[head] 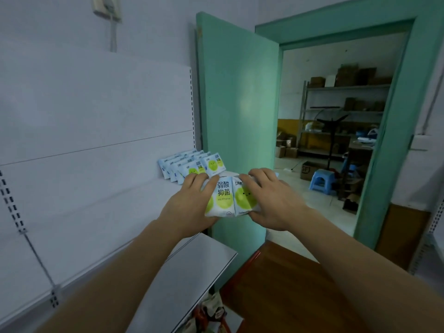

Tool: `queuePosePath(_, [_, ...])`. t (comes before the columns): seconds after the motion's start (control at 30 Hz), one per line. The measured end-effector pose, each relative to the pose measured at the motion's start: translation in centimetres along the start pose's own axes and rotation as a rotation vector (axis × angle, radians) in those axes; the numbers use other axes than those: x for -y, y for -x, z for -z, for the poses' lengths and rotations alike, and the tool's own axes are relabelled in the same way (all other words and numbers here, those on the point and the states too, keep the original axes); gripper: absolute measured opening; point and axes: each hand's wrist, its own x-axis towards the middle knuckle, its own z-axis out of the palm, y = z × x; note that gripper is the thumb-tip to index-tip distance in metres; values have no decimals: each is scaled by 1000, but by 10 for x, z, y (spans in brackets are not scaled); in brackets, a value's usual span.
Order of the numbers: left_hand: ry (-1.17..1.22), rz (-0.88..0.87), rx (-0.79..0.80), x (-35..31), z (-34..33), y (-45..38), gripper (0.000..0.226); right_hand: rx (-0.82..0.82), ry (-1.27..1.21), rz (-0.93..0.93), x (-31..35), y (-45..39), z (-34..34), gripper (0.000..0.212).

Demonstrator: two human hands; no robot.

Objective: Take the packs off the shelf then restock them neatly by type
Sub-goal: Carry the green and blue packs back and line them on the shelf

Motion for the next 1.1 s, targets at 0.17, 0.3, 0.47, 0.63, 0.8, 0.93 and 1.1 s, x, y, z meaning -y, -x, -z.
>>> queuePosePath(0.17, [-17, 40, 14, 20, -41, -39, 94, -7, -36, 36, -35, -46, -47, 89])
queuePosePath(0.3, [-60, 122, 56, 48, -81, -68, 96, -19, -53, 85, -53, -99, -92, 88])
queuePosePath(0.47, [-146, 197, 40, 91, -131, -113, 93, -5, -70, 151, -80, -175, -137, 85])
queuePosePath(0.63, [-283, 264, -12, 121, -167, -150, 91, -31, -117, 220, -108, -240, -178, 81])
queuePosePath(0.8, [-311, 327, 61, 136, -192, -164, 89, -29, -164, 335, -118, -284, -215, 82])
queuePosePath(0.93, [-330, 402, 97, 143, -205, -168, 89, -21, -196, 429, -126, -313, -241, 83])
queuePosePath(1.1, [-425, 494, 117, 132, -221, -177, 93, -15, -249, 525, -139, -336, -275, 90])
